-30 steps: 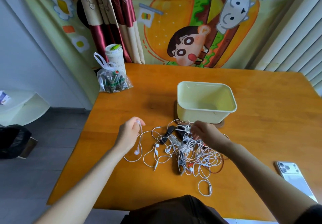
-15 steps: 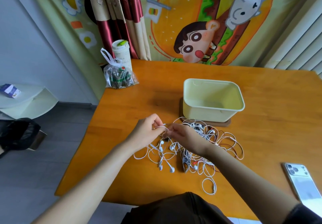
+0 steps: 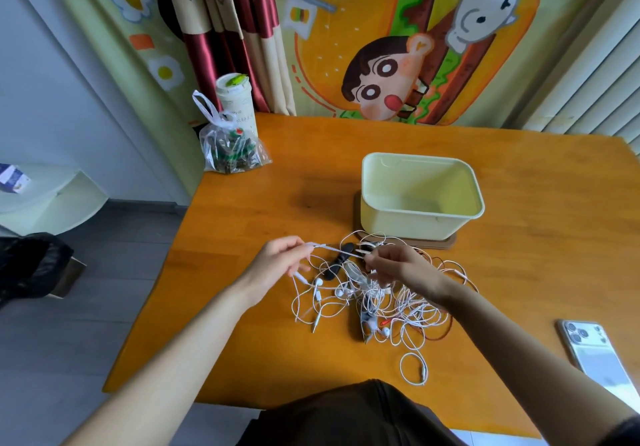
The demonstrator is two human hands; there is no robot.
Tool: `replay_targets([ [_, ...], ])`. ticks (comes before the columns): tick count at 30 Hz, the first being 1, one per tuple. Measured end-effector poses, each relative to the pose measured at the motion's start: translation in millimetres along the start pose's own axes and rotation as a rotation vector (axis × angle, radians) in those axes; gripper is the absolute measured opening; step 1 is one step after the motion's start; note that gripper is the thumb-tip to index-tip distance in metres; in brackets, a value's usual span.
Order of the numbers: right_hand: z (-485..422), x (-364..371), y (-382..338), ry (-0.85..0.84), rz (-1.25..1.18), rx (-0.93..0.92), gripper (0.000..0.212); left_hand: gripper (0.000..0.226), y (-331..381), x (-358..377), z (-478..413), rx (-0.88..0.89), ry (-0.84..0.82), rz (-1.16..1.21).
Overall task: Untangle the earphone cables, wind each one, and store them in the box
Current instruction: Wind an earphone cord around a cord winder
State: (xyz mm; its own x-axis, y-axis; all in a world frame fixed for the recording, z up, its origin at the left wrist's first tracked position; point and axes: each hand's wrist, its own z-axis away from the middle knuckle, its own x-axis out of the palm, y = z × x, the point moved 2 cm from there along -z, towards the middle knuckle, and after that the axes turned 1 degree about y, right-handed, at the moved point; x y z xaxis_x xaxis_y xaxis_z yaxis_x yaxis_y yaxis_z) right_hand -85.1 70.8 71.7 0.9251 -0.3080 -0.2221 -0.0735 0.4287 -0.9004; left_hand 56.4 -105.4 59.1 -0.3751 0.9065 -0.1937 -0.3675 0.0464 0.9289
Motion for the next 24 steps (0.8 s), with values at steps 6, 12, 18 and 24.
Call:
replay_targets([
  [6,-4,-17,12,0.291,0.088,0.003,0.021,0.037,-27,-21,-8,-0.031,0.174,-0.215],
  [12,1,-41,42,0.485,0.256,0.092,0.021,0.041,-86,-53,6,-0.217,0.132,-0.394],
  [18,2,-48,60,0.584,0.395,0.183,0.024,0.040,-121,-70,30,-0.319,-0.017,-0.728],
  [24,-11,-12,51,0.440,0.393,0.144,0.020,0.030,-98,-29,12,-0.233,0.161,-1.016],
])
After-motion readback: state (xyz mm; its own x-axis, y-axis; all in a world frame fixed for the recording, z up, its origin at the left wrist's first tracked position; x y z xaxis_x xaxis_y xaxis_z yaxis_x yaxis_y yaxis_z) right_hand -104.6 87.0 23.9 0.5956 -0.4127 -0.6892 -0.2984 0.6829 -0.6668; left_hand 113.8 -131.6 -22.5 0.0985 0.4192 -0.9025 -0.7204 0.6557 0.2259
